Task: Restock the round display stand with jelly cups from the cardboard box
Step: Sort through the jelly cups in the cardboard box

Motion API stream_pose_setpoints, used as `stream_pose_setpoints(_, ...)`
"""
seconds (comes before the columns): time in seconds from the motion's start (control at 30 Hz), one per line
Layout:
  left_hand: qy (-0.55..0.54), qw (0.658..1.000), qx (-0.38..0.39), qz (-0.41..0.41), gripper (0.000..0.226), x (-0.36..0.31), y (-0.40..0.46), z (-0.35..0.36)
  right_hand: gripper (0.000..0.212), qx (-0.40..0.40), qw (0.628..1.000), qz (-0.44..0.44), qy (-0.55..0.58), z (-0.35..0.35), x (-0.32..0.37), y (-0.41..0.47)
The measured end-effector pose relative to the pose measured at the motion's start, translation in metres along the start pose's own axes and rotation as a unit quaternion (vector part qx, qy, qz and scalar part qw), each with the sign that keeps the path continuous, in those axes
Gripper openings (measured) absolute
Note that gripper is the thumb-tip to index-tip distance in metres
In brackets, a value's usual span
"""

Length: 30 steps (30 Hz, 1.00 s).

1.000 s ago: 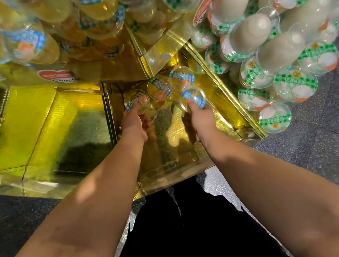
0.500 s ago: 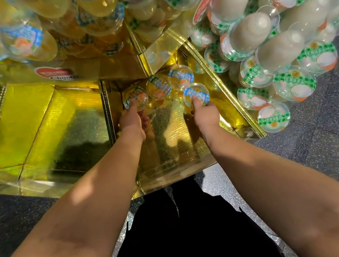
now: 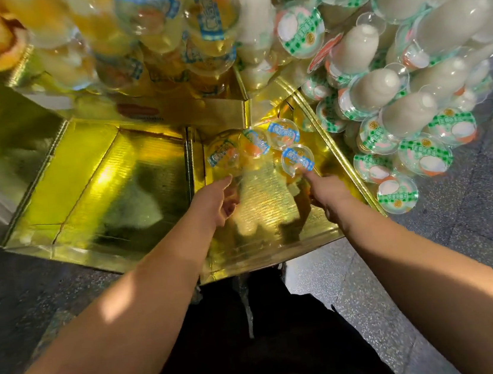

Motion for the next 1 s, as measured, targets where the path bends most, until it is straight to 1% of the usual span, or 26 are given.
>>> stream_pose_setpoints(0.03, 0.009, 1.0, 0.021, -0.003, 0.022, 0.001, -0.011, -0.003, 0.102, 0.005, 1.0, -0.011, -0.017, -0.003, 0.006, -0.012)
stream_pose_setpoints(0.13, 0.026, 0.997, 0.075, 0.021, 0.019, -0.012, -0.049, -0.021, 0.051, 0.011, 0.993, -0.083, -0.078, 0.0, 0.038, -0.056)
stream_pose_setpoints(0.17, 0.027, 0.995, 0.082, 0.044, 0.017, -0.024, -0.061, -0.033, 0.041, 0.013, 0.989, -0.116, -0.09, 0.006, 0.054, -0.072)
stream_pose_setpoints(0.23, 0.031, 0.991, 0.08, 0.106, 0.013, -0.051, -0.083, -0.066, 0.031, 0.018, 0.976, -0.18, -0.119, 0.027, 0.095, -0.109)
stream_pose_setpoints(0.3, 0.043, 0.982, 0.056, 0.173, 0.012, -0.078, -0.102, -0.116, 0.03, 0.03, 0.955, -0.248, -0.158, 0.062, 0.141, -0.155)
stream_pose_setpoints(0.4, 0.079, 0.963, -0.015, 0.256, 0.009, -0.11, -0.126, -0.213, 0.032, 0.061, 0.921, -0.33, -0.199, 0.134, 0.203, -0.23)
stream_pose_setpoints(0.5, 0.145, 0.927, -0.098, 0.331, 0.013, -0.129, -0.147, -0.329, 0.032, 0.105, 0.877, -0.395, -0.251, 0.228, 0.244, -0.306)
stream_pose_setpoints(0.57, 0.181, 0.904, -0.153, 0.357, 0.011, -0.136, -0.163, -0.411, 0.027, 0.124, 0.852, -0.425, -0.28, 0.292, 0.26, -0.351)
stream_pose_setpoints(0.63, 0.209, 0.881, -0.213, 0.368, 0.016, -0.139, -0.184, -0.491, 0.027, 0.132, 0.823, -0.455, -0.314, 0.355, 0.271, -0.393)
stream_pose_setpoints(0.73, 0.233, 0.85, -0.278, 0.383, 0.017, -0.139, -0.215, -0.596, 0.026, 0.148, 0.779, -0.495, -0.354, 0.445, 0.28, -0.442)
stream_pose_setpoints(0.8, 0.251, 0.834, -0.314, 0.378, 0.02, -0.138, -0.224, -0.657, 0.025, 0.134, 0.741, -0.531, -0.388, 0.495, 0.287, -0.471)
stream_pose_setpoints(0.9, 0.269, 0.825, -0.351, 0.352, 0.022, -0.137, -0.22, -0.732, 0.03, 0.121, 0.704, -0.563, -0.415, 0.555, 0.302, -0.5)
stream_pose_setpoints(1.0, 0.269, 0.832, -0.351, 0.334, 0.021, -0.142, -0.207, -0.782, 0.03, 0.12, 0.691, -0.559, -0.442, 0.602, 0.32, -0.508)
Point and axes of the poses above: each hand's wrist, its own y-axis towards the middle knuckle, its own z-axis out of the palm, x = y × z, the point moved 6 cm from there along y, towards the middle knuckle, and after that the axes turned 3 degrees about z, right-handed, at the moved point
